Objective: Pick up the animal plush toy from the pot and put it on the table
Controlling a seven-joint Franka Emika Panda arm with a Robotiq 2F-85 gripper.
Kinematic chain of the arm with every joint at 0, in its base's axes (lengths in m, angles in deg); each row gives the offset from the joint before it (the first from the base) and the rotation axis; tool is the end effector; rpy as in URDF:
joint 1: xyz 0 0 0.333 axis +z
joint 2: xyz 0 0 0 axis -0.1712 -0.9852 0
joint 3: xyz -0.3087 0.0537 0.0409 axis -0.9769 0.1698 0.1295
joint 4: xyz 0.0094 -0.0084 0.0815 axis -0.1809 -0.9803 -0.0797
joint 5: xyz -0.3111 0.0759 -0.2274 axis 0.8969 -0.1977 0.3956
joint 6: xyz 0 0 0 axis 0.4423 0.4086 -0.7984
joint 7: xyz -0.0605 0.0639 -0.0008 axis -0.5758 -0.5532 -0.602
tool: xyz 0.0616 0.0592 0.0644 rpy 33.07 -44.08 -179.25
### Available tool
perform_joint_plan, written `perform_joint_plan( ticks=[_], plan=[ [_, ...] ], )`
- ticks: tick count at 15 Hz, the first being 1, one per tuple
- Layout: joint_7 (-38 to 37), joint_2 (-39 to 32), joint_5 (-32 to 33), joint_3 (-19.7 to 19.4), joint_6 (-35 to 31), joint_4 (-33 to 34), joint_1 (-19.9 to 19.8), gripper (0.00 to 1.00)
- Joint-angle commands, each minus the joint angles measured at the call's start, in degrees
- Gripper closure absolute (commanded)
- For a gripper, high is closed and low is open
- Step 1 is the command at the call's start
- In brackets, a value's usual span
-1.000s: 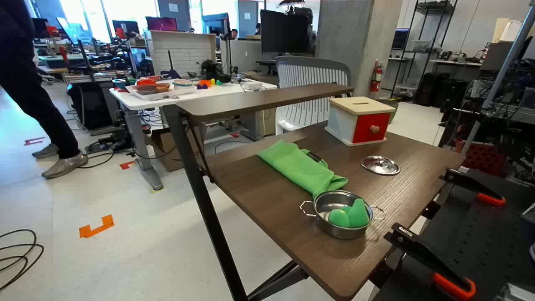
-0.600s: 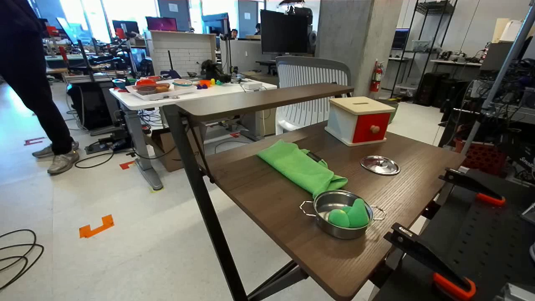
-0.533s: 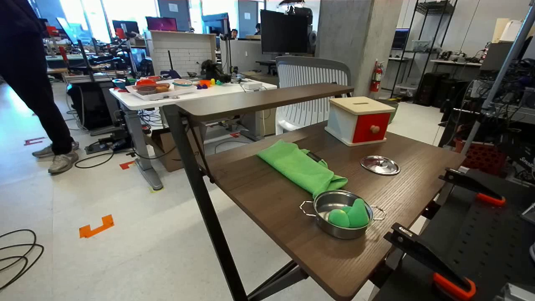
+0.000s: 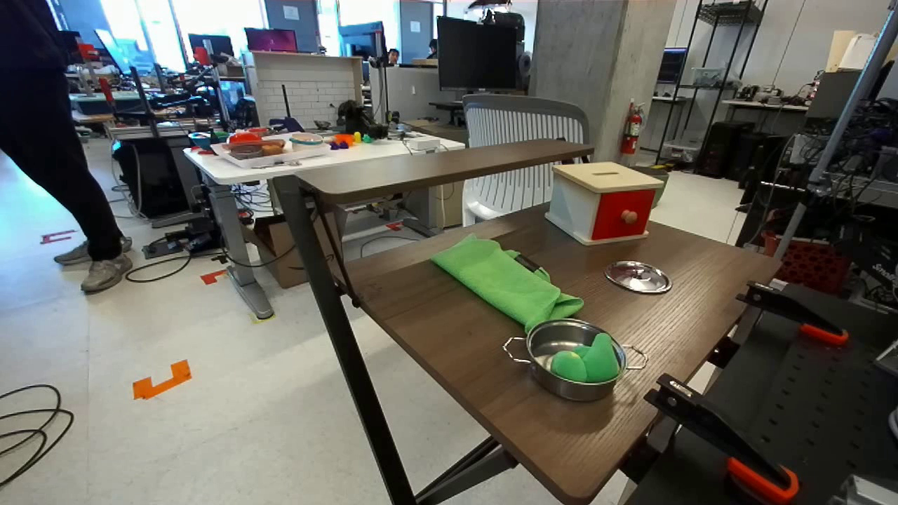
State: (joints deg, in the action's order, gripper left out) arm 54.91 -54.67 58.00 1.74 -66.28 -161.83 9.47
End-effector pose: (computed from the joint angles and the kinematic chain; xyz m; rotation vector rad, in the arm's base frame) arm 0.4274 -0.0198 0.5601 -2.9560 0.3089 -0.3307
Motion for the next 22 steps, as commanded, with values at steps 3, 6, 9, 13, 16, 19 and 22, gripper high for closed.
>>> perform_joint_plan(
  ticks=[3,6,9,13,16,19,22],
  plan=[
    [-1.2,-2.2,4.7,3.7,-0.1,-0.8,-0.9,0.0],
    [-4.9,-4.9,12.0,8.0,-0.2,-3.0,-0.8,0.0],
    [-12.4,-10.0,20.4,13.4,-0.2,-4.7,-0.1,0.0],
    [-18.6,-18.5,29.4,17.0,1.0,-4.0,1.5,0.0],
    [-16.3,-24.4,33.0,16.4,-0.2,-2.5,3.6,0.0],
    [-13.3,-27.4,36.2,15.4,-3.7,-2.5,5.3,0.0],
    [-7.4,-29.3,35.1,14.0,-13.3,-4.0,5.8,0.0]
  ],
)
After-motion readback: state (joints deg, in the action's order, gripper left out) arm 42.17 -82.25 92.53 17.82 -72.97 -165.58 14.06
